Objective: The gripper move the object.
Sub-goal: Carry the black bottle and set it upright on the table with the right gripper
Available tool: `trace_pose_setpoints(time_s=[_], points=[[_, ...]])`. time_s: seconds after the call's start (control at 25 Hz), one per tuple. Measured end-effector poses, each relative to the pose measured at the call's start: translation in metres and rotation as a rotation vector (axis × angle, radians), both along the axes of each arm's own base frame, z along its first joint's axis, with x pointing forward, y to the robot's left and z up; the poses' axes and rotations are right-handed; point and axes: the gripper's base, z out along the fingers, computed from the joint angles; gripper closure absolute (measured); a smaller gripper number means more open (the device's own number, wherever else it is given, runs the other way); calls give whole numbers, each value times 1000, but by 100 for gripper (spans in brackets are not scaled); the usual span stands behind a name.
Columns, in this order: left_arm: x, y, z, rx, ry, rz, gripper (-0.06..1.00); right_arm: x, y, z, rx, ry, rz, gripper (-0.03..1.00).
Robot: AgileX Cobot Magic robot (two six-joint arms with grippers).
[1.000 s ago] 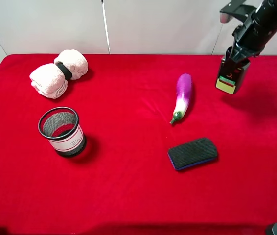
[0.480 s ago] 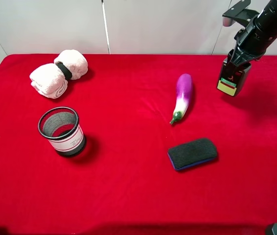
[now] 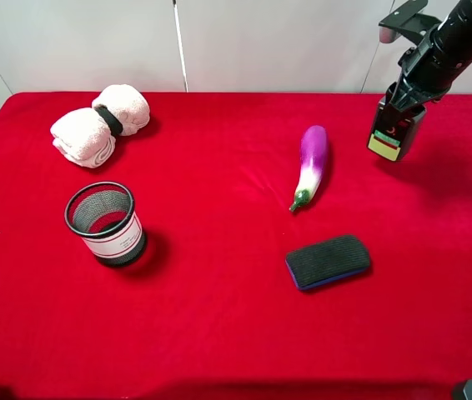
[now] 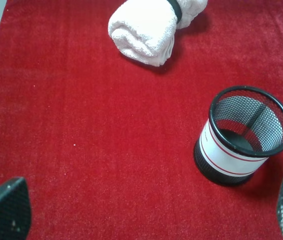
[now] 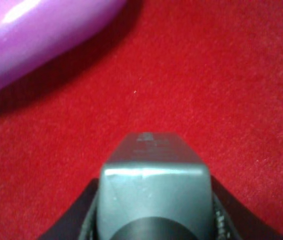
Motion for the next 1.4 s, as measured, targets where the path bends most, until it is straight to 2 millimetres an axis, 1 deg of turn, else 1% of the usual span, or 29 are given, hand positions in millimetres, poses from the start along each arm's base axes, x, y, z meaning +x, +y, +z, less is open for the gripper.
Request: trace_pose_setpoints(time_s=[0.32, 0.56, 0.96, 1.4], points=[[0, 0, 0, 0, 0, 0, -4, 2, 0, -1, 3, -11, -30, 68], [0, 0, 0, 0, 0, 0, -4, 7, 1, -17, 3, 13, -44, 68], [0, 0, 0, 0, 0, 0, -4, 9, 1, -36, -3, 56, -45, 68], [0, 0, 0, 0, 0, 0, -4, 9, 1, -36, -3, 57, -46, 68]])
